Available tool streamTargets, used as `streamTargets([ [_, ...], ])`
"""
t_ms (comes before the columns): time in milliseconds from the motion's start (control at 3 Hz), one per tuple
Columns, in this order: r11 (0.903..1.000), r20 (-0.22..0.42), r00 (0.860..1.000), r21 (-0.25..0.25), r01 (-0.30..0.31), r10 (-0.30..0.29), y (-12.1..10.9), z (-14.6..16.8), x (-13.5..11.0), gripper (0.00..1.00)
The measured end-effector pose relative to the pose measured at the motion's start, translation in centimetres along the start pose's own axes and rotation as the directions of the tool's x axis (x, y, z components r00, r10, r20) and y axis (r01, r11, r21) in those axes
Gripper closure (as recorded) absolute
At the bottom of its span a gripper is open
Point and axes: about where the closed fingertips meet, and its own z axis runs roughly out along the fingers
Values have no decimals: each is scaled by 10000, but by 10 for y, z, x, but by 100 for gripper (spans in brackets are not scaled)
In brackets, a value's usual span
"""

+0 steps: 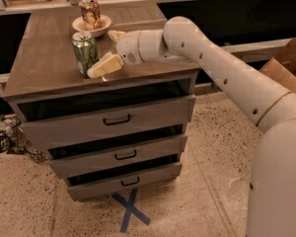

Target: Knock green can over

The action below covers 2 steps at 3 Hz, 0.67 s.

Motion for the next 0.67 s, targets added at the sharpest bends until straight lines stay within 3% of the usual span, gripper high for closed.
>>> streamTargets([
  [333,9998,459,9989,-175,-82,90,-3,25,-12,14],
  [667,9986,789,9968,-517,-83,123,2,44,-21,38],
])
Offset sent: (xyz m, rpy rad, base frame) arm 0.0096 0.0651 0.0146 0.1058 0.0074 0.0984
